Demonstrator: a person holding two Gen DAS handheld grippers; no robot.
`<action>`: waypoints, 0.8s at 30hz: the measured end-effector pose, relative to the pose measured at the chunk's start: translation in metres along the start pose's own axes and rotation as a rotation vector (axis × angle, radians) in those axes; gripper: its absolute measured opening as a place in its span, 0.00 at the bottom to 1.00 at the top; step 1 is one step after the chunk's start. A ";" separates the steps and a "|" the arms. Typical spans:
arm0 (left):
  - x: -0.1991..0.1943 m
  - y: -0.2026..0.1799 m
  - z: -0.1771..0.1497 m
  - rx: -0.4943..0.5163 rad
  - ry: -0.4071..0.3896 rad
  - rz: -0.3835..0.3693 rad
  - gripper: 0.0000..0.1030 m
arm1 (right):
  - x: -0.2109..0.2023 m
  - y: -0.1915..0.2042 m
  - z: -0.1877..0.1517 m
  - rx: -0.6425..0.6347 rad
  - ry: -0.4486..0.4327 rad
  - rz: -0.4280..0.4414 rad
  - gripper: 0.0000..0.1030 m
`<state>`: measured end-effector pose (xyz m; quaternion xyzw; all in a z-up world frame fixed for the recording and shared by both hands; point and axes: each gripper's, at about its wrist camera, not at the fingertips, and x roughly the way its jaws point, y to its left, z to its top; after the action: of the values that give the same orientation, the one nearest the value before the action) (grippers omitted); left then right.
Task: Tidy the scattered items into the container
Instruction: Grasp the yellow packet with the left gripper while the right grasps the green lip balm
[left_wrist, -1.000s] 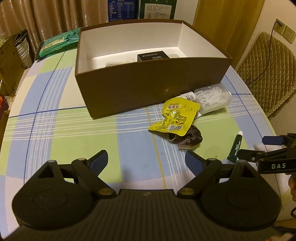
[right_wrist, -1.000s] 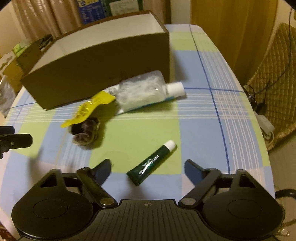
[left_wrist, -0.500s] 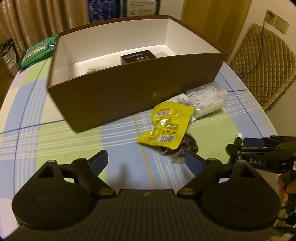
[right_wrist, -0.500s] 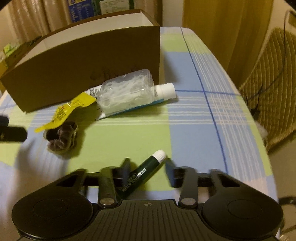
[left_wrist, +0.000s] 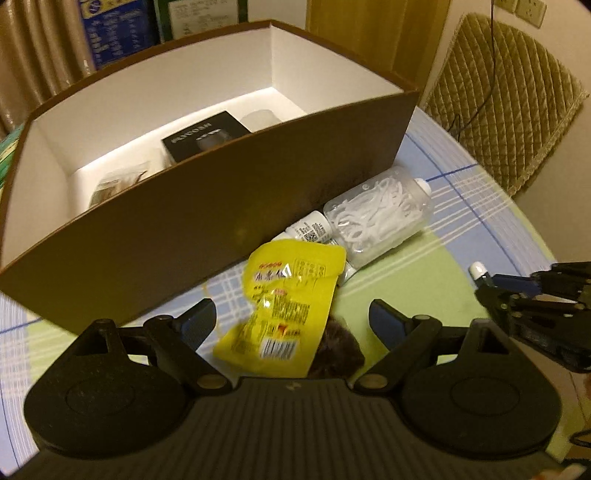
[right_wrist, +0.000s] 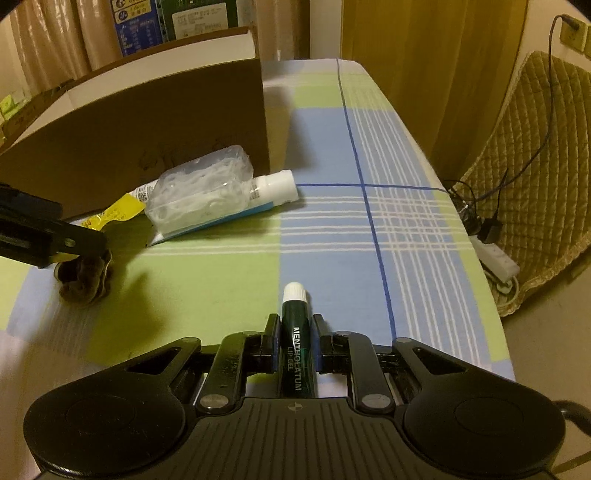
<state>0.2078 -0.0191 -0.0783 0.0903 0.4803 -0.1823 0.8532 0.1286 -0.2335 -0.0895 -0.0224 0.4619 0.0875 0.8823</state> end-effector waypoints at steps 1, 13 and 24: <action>0.006 -0.001 0.002 0.014 0.006 0.007 0.85 | 0.000 0.000 0.000 -0.001 -0.002 0.000 0.13; 0.017 0.041 0.001 -0.110 0.040 -0.033 0.43 | 0.002 -0.002 0.002 -0.016 0.008 0.019 0.13; 0.015 0.052 0.002 0.001 0.040 -0.018 0.36 | 0.003 0.000 0.003 -0.048 0.011 0.017 0.13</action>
<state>0.2370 0.0243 -0.0916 0.0899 0.4977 -0.1884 0.8418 0.1328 -0.2331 -0.0907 -0.0403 0.4648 0.1060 0.8781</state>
